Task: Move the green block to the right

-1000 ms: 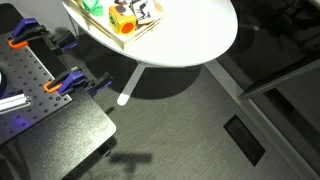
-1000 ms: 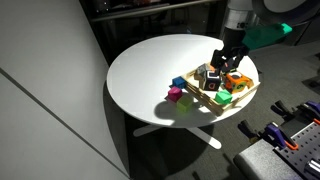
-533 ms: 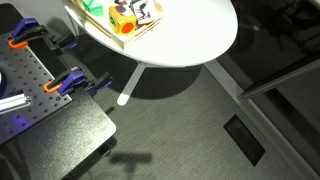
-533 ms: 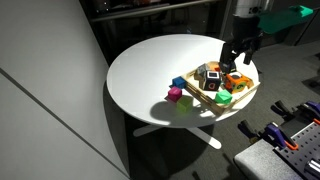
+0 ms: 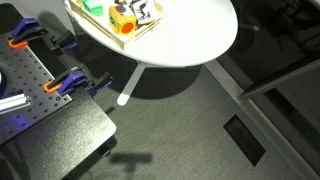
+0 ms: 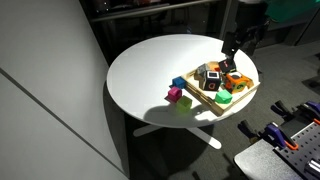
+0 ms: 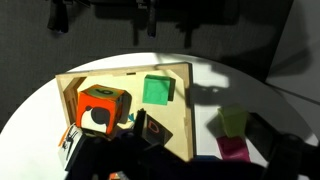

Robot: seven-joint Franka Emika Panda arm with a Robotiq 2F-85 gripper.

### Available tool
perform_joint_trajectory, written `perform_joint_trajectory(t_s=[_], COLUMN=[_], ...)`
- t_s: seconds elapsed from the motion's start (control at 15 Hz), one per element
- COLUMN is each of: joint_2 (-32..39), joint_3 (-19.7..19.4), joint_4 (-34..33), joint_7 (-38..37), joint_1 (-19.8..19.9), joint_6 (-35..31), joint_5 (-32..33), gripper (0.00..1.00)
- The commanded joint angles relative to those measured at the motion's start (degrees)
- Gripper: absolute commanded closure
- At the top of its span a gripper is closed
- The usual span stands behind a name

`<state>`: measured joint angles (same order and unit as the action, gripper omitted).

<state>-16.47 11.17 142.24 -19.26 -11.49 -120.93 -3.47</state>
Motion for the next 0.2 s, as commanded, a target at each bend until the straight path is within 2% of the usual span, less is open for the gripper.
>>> perform_joint_trajectory(t_s=[0.0,0.13], joint_2=[-0.2,-0.24], joint_3=[0.79,0.83], joint_4=[-0.05,-0.05], joint_7=[0.12,0.05], joint_1=[0.75,0.78], joint_6=[0.09,0.09], joint_5=[-0.23,-0.23], gripper=[0.0,0.0])
